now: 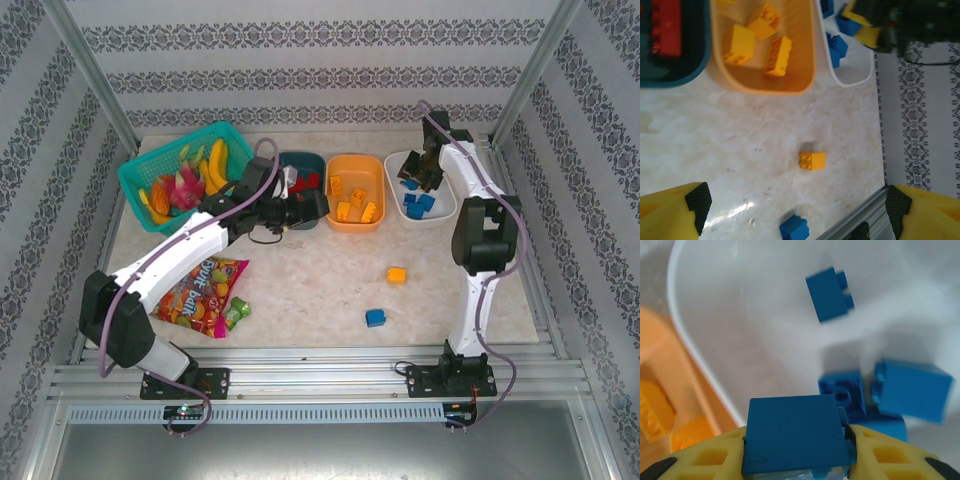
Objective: Sort the legos into containers by color
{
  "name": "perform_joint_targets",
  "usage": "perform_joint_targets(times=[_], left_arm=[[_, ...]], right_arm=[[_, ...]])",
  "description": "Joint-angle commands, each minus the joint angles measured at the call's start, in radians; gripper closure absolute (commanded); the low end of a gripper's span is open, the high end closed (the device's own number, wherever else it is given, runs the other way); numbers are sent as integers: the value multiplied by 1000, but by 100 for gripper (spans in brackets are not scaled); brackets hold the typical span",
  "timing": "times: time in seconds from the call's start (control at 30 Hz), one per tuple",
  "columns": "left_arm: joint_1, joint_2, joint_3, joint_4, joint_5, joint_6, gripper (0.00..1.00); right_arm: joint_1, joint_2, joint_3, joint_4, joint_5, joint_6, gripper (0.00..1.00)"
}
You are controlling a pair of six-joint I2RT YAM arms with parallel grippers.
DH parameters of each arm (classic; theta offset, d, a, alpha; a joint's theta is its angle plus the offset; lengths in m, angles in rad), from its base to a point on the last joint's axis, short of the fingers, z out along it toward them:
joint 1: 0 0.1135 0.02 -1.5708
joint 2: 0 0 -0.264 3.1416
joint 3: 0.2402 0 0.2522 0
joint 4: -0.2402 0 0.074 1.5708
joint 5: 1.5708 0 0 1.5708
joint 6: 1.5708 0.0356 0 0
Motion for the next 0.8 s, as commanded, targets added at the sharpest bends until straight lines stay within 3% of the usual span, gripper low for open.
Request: perform_joint_targets(times=[0.0, 0.1, 0.37, 0.6, 0.77], left_arm=[[-24, 36, 64, 65, 4, 27, 8], [-40, 69, 100, 55, 0, 37, 8], [-64, 117, 152, -9, -7, 94, 8], [-68, 127, 154, -18, 4, 112, 8], [-84, 157, 198, -74, 8, 171, 8]], right_arm=[[-2, 73, 109, 3, -46, 96, 71], [-11, 139, 157, 4, -52, 145, 68], [-27, 199, 196, 3, -89, 187, 47], [-27, 105, 197, -10, -83, 162, 40], [-22, -36, 169, -38, -51, 137, 40]])
